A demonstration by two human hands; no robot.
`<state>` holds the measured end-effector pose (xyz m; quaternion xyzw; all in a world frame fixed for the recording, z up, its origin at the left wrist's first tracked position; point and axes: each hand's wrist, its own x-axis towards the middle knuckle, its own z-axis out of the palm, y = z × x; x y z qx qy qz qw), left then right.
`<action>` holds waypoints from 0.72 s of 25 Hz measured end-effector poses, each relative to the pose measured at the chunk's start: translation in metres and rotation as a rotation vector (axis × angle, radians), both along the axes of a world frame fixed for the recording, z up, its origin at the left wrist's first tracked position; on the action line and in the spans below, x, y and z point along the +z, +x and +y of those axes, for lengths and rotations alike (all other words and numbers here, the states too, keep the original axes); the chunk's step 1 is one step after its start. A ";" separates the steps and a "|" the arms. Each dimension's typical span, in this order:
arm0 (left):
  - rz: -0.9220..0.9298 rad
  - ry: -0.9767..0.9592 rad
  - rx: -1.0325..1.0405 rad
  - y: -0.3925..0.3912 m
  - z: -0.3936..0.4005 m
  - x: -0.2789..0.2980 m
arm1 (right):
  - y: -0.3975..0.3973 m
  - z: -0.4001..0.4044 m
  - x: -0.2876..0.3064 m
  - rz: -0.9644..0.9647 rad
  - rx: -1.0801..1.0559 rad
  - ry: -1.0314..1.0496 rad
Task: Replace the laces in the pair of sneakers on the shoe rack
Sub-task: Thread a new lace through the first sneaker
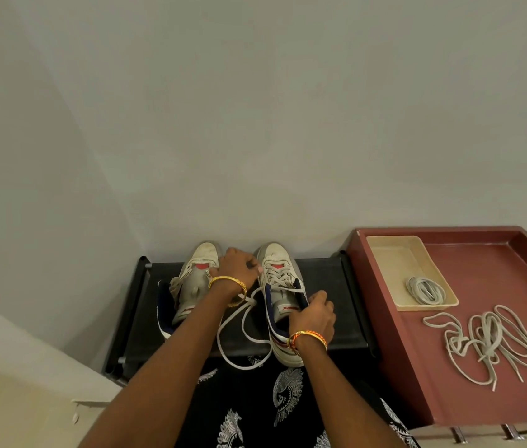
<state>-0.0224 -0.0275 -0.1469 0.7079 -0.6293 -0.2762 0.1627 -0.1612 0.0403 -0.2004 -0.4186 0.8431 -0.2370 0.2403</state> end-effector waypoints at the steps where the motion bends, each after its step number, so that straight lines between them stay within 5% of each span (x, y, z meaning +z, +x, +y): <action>1: -0.010 -0.016 0.017 0.001 -0.002 0.005 | 0.001 0.000 0.000 0.011 0.006 0.001; 8: 0.161 -0.079 0.099 0.001 -0.005 0.018 | 0.003 0.007 0.001 0.030 0.025 0.030; 13: 0.613 0.083 0.287 -0.013 0.004 0.011 | 0.001 0.006 0.004 0.087 0.112 -0.052; 18: 0.770 0.174 0.314 -0.019 0.010 0.017 | 0.001 0.003 0.003 -0.063 0.137 -0.210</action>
